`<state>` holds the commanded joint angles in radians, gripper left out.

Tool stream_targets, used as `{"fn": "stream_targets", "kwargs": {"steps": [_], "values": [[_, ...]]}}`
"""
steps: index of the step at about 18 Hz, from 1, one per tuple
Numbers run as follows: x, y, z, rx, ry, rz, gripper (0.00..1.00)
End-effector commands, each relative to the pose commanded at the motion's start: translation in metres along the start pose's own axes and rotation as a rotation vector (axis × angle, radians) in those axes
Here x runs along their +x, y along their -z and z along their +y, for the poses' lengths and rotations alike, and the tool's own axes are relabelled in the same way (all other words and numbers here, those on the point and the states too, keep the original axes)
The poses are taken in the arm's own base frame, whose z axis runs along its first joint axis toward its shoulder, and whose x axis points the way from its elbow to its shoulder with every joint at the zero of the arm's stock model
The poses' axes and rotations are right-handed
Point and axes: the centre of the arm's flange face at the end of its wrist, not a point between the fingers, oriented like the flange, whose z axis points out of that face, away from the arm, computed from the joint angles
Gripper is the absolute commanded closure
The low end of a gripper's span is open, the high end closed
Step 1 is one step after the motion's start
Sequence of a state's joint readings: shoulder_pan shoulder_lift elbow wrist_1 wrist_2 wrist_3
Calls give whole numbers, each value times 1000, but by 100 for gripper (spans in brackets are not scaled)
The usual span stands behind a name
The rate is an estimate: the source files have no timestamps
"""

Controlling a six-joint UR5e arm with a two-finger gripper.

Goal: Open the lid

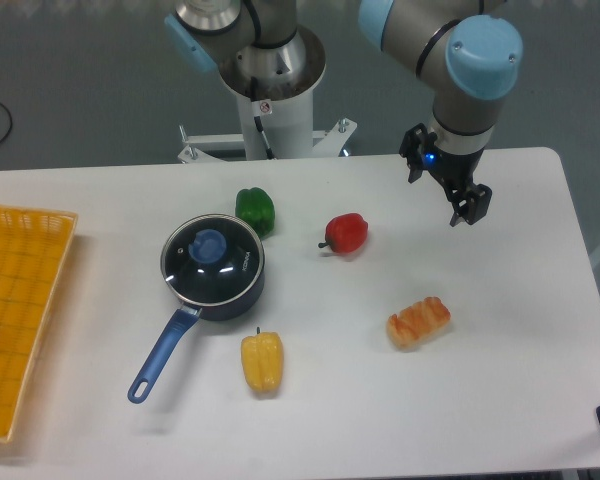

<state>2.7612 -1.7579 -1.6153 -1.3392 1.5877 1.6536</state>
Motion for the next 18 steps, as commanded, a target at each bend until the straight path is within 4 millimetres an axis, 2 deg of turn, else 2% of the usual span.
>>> {"fn": "stream_targets", "kwargs": {"steps": [7, 18], "values": [[2, 1, 0, -2, -2, 0, 0], [9, -12, 2, 14, 78, 27, 0]]}}
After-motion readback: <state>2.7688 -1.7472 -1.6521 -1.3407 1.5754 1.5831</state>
